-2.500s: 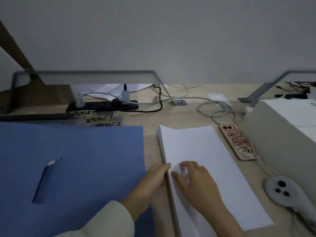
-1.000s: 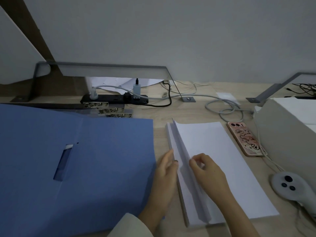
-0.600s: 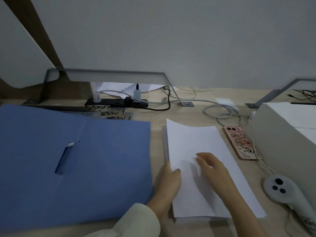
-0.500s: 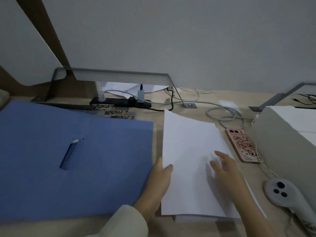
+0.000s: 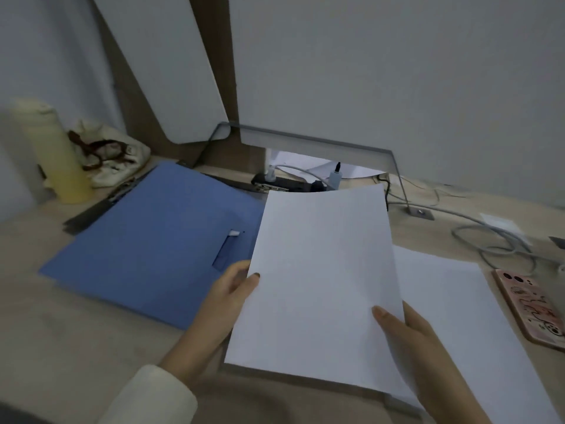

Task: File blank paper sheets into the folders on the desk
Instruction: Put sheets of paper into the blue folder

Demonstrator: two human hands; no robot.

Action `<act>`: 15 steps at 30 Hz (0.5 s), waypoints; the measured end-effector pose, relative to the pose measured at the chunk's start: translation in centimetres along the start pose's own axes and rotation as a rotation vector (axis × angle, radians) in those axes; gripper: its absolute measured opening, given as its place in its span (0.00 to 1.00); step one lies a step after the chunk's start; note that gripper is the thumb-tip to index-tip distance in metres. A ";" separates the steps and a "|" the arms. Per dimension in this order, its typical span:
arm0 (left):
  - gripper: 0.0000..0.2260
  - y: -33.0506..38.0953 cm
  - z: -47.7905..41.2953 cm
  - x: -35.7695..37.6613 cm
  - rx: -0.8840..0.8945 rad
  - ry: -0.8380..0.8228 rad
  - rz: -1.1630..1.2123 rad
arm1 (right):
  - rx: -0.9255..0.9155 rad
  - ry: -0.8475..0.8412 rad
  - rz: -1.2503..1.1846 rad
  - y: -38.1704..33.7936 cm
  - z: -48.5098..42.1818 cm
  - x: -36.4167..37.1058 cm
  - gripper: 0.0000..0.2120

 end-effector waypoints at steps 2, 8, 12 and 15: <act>0.08 -1.1 -0.1 -2.9 0.002 0.086 0.019 | 0.007 -0.014 -0.011 0.0 0.1 1.6 0.08; 0.13 -5.1 -0.1 -9.7 -0.152 0.183 -0.069 | 0.022 0.052 -0.017 0.7 -2.1 5.3 0.12; 0.13 -6.9 0.2 -12.3 -0.185 0.234 -0.206 | 0.027 0.040 -0.016 1.4 -3.1 7.4 0.14; 0.09 -7.3 0.2 -12.8 -0.152 0.274 -0.148 | 0.032 0.069 0.025 2.5 -3.6 7.9 0.16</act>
Point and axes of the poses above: each hand's wrist, its own z-axis away from the middle knuckle, its own x-axis out of the palm, y = z × x, the point moved 3 cm from there along -z, towards the middle knuckle, and after that the axes turned 8 degrees about y, right-handed, at the moved point
